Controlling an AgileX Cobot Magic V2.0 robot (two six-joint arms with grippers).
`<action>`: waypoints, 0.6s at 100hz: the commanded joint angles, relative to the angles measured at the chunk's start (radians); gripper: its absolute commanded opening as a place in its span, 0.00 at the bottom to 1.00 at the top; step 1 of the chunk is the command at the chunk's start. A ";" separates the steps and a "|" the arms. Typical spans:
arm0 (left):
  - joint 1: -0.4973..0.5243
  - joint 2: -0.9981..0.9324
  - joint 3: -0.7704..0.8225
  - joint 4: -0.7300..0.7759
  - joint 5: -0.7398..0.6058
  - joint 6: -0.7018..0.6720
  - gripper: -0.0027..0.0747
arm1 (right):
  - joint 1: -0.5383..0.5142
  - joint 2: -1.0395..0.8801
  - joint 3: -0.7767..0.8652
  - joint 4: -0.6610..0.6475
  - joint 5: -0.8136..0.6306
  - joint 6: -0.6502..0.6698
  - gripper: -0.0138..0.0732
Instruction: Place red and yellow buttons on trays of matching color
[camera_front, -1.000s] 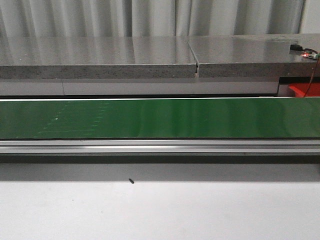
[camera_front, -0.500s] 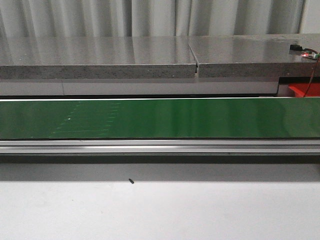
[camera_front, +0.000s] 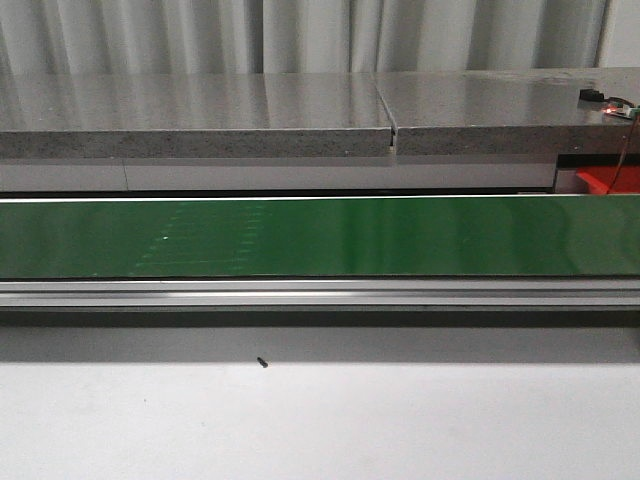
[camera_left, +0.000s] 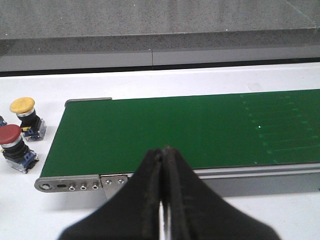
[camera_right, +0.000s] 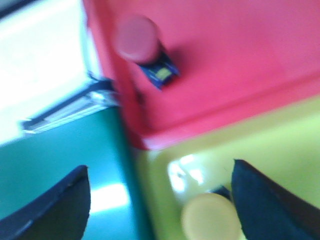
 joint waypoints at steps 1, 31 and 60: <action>-0.008 0.007 -0.025 -0.025 -0.071 -0.005 0.01 | 0.061 -0.114 -0.029 0.030 -0.057 -0.044 0.83; -0.008 0.007 -0.025 -0.025 -0.071 -0.005 0.01 | 0.313 -0.366 0.007 -0.004 -0.039 -0.085 0.83; -0.008 0.007 -0.025 -0.025 -0.071 -0.005 0.01 | 0.372 -0.607 0.204 -0.024 -0.042 -0.085 0.70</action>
